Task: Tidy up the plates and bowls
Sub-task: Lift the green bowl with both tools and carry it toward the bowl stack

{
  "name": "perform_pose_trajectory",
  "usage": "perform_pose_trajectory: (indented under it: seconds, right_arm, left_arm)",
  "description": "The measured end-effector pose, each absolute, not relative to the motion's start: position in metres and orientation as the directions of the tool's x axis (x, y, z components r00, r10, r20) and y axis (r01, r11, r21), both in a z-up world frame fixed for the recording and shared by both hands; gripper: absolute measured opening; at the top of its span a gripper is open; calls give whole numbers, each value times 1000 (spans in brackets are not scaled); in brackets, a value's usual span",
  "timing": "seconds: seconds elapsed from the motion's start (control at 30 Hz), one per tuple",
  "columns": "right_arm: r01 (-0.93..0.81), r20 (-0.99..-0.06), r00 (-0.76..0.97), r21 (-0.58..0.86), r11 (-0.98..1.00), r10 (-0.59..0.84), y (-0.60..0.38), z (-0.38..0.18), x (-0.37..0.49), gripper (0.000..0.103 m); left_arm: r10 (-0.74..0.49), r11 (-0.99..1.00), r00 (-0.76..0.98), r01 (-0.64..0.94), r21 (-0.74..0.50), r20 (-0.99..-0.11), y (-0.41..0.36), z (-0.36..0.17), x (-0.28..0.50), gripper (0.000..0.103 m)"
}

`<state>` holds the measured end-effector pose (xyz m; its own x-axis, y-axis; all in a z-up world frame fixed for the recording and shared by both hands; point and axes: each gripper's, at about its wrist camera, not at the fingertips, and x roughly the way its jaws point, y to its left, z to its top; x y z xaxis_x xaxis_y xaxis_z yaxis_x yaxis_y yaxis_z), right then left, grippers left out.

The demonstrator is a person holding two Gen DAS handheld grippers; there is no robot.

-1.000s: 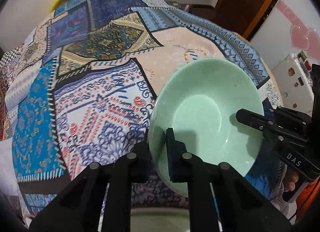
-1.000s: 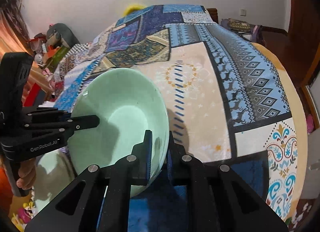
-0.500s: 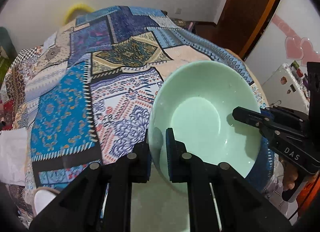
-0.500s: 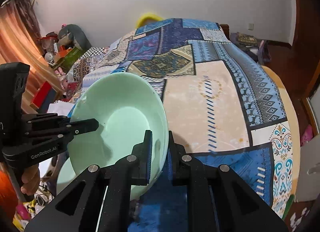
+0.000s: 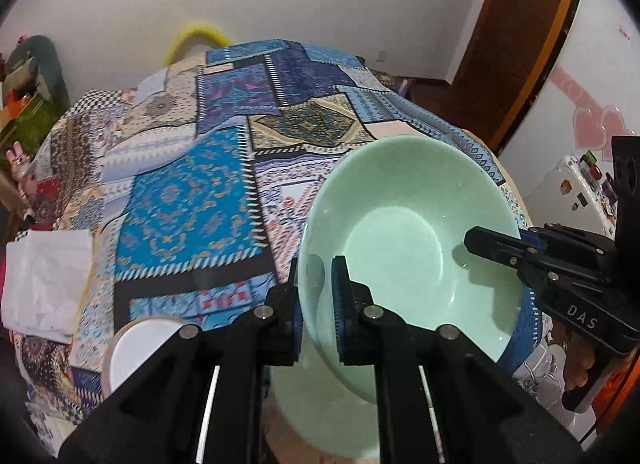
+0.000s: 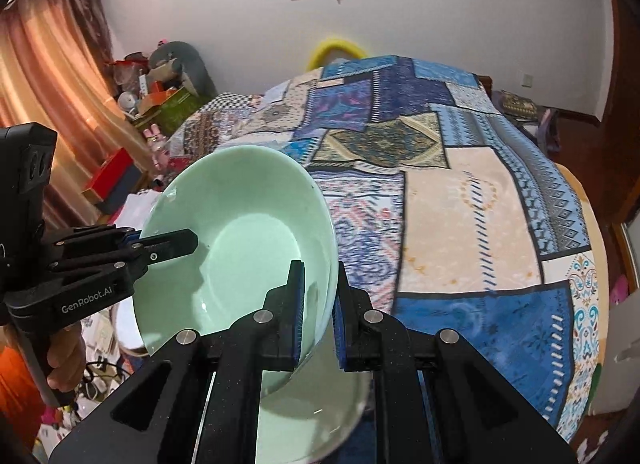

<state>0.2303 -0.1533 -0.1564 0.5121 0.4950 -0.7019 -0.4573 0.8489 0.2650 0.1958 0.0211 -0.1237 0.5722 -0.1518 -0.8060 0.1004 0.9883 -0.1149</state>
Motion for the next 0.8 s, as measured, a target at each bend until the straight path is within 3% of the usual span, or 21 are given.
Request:
perform_pose_trajectory:
  seconds: [0.8]
  right_arm:
    - [-559,-694,392,341,756,603,-55,-170,183,12]
  left_arm:
    - [-46,993,630,-58,-106,-775,124,-131,112,12]
